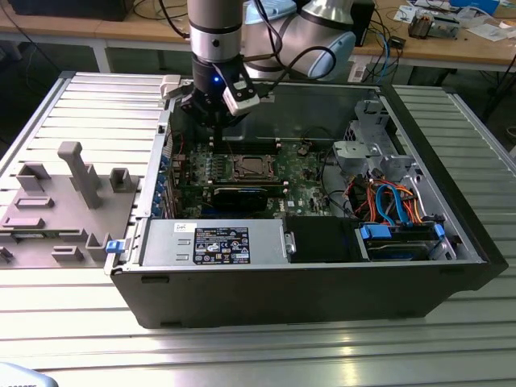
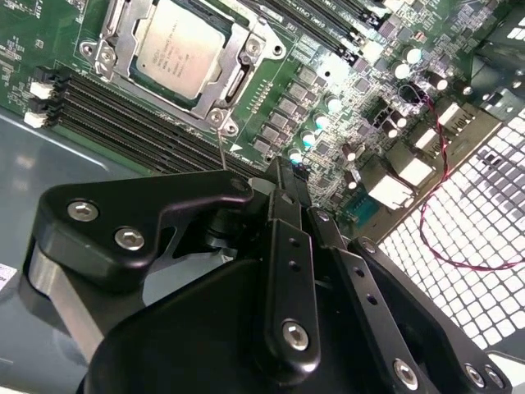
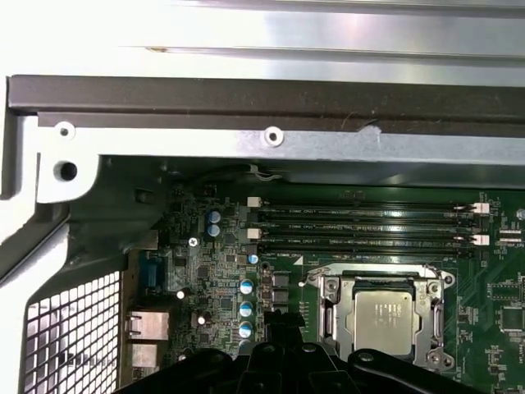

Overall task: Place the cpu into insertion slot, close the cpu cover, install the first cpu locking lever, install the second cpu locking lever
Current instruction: 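Install the first cpu locking lever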

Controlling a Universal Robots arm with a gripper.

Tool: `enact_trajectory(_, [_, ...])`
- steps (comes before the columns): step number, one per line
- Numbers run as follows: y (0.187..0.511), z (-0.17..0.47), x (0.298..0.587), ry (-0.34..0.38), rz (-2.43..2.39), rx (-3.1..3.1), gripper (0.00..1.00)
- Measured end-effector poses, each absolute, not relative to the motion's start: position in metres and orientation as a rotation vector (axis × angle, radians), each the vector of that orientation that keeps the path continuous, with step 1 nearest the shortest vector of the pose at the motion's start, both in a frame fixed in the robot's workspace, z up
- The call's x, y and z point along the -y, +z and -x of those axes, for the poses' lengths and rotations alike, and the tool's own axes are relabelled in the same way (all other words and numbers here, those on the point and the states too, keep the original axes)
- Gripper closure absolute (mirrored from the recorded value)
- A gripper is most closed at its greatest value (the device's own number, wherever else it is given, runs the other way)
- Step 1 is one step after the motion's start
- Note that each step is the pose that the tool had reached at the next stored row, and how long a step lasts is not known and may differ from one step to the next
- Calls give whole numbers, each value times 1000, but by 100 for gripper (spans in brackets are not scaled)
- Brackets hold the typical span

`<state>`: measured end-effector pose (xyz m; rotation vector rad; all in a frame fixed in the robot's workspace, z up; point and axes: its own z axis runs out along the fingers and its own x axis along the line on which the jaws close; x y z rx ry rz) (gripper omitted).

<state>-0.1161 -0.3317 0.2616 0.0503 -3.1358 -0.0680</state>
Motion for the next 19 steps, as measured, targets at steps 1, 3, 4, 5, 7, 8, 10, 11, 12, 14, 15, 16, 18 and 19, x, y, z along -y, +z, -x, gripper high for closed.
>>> enact_trajectory(1, [262, 117, 332, -68, -50, 3136, 89])
enact_trajectory(3, [262, 118, 332, -68, -50, 3136, 89])
enact_trajectory(4, [262, 119, 332, -68, -50, 3136, 89])
enact_trajectory(5, [262, 120, 332, -68, -50, 3136, 89])
enact_trajectory(7, [261, 122, 332, -68, -50, 3136, 89])
enact_trajectory(8, [262, 123, 332, -68, -50, 3136, 89])
enact_trajectory(10, [261, 125, 332, -68, -50, 3136, 89])
enact_trajectory(11, [261, 126, 332, -68, -50, 3136, 89])
enact_trajectory(12, [261, 127, 332, -68, -50, 3136, 89])
enact_trajectory(14, [261, 127, 330, -68, -51, 3136, 89])
enact_trajectory(15, [261, 127, 329, -68, -51, 3136, 89])
enact_trajectory(16, [261, 127, 326, -68, -52, 3136, 89])
enact_trajectory(18, [261, 127, 314, -68, -52, 3136, 89])
enact_trajectory(19, [261, 126, 311, -68, -52, 3136, 89])
